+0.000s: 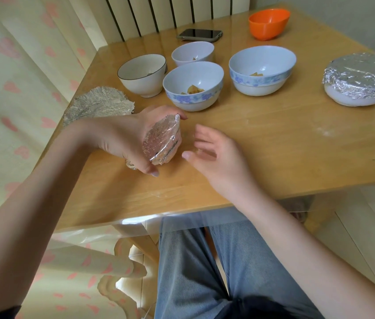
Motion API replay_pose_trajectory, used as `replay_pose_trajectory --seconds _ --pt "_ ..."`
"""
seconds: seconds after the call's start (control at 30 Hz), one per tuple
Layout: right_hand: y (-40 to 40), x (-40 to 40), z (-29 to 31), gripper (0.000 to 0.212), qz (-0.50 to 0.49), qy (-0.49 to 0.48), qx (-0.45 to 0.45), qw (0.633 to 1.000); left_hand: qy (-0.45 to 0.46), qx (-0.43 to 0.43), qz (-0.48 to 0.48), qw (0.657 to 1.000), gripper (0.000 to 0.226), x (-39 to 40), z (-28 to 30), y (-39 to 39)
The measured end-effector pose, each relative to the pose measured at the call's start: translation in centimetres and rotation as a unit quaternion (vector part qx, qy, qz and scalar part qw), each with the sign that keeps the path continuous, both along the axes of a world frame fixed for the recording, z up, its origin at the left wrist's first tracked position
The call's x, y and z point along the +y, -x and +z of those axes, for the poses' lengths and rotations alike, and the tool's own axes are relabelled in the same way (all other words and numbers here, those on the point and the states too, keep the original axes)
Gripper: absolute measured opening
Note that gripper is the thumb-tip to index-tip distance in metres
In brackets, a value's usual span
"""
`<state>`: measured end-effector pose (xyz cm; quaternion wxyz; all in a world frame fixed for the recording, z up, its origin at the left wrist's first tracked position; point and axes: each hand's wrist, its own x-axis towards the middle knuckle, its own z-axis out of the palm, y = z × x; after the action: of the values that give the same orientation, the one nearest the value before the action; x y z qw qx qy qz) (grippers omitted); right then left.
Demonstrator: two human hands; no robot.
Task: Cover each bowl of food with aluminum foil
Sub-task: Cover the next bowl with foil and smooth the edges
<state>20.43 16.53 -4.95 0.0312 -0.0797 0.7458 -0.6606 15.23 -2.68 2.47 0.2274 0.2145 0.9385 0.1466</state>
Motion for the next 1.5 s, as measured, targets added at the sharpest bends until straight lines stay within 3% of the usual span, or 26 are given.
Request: replay_pose_trajectory --seconds 0.1,0.3,0.47,0.5,0.6,0.7,0.77,0.87,0.93,1.03,1.13,1.2,1.27,1.5 --pt "-0.8 0.4 1.1 0.050 0.009 0.065 -0.050 0.997 0.051 0.016 -0.012 0.998 0.115 1.3 0.1 -0.2" --pt "-2.1 -0.7 1.2 0.091 0.127 0.133 -0.107 0.977 0.136 0.042 0.002 0.990 0.110 3.2 0.1 -0.3" --pt "-1.4 0.9 1.4 0.079 0.052 0.272 -0.219 0.935 0.197 0.031 -0.004 0.980 0.123 4.3 0.3 -0.2" --pt "-1.5 1.0 1.3 0.074 0.040 0.251 -0.211 0.944 0.217 0.026 -0.004 0.976 0.131 4.5 0.4 -0.2" --pt "-1.9 1.3 0.6 0.067 0.008 0.071 -0.110 0.991 0.257 -0.005 0.003 0.966 0.154 4.6 0.7 -0.6" --pt "-1.7 1.1 -0.3 0.066 -0.008 -0.105 0.000 0.994 0.268 0.014 -0.022 0.963 0.156 3.8 1.3 -0.6" --pt "-1.4 0.9 -0.5 0.068 -0.002 -0.169 0.030 0.985 0.256 0.027 -0.060 0.965 0.151 3.7 1.4 -0.5" --pt "-0.7 0.6 -0.3 0.064 -0.007 -0.219 0.067 0.973 0.196 0.034 -0.089 0.976 0.126 3.7 1.1 -0.3" --pt "-0.5 0.4 -0.1 0.062 -0.018 -0.213 0.084 0.973 0.143 0.047 -0.072 0.986 0.113 3.1 0.8 -0.2" --pt "-0.1 -0.2 0.0 0.055 -0.022 -0.154 0.099 0.983 0.063 0.052 -0.043 0.996 0.112 1.3 0.3 -0.4" --pt "0.4 -0.3 0.7 0.038 -0.007 0.022 -0.009 1.000 -0.006 0.055 -0.021 0.998 0.111 -0.3 -0.3 -1.2" --pt "1.0 -0.4 1.5 0.021 0.007 0.105 -0.102 0.989 -0.051 0.066 -0.005 0.996 0.108 -0.8 -0.8 -1.8" --pt "2.0 -0.7 2.6 0.009 0.025 0.125 -0.152 0.980 -0.074 0.081 0.008 0.994 0.104 -1.0 -1.3 -2.3" --pt "4.3 -1.2 4.8 0.025 0.082 0.113 -0.205 0.969 -0.095 0.127 0.012 0.987 0.110 -1.4 -2.4 -2.9"
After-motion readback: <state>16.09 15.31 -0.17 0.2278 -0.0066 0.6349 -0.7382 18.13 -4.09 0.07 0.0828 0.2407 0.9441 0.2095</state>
